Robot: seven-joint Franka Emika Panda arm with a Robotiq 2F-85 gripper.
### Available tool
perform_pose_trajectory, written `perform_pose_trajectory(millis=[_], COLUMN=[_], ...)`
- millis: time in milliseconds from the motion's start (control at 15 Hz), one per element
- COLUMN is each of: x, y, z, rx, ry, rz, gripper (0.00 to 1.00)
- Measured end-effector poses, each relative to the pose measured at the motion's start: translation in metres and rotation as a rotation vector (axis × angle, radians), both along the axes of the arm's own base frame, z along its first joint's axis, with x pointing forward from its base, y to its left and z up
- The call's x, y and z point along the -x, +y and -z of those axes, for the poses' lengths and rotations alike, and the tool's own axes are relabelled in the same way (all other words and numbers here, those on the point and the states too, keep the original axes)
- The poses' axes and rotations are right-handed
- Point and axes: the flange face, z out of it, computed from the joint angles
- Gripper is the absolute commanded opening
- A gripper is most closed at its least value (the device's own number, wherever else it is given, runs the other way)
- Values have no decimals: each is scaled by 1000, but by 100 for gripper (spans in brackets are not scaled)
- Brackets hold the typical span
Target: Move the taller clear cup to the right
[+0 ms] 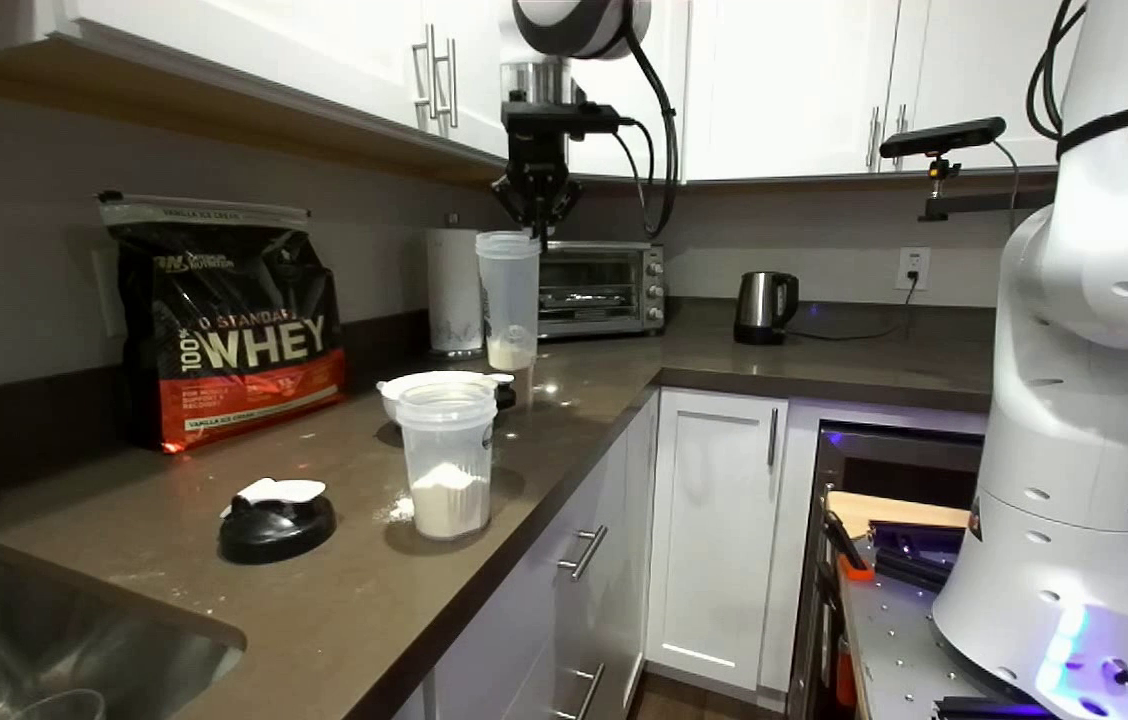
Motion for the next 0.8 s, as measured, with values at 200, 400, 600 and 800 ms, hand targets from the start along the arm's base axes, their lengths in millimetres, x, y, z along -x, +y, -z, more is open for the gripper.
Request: perform_pose_trajectory(millis=[200, 400, 600, 800], x=[4, 6, 4, 1], y=[-27, -51, -72, -92], z=[9, 20, 32, 45], rx=[-6, -9, -18, -42], ry=[10, 23, 36, 47], rz=[80, 147, 207, 258], gripper=[4, 4, 4, 4])
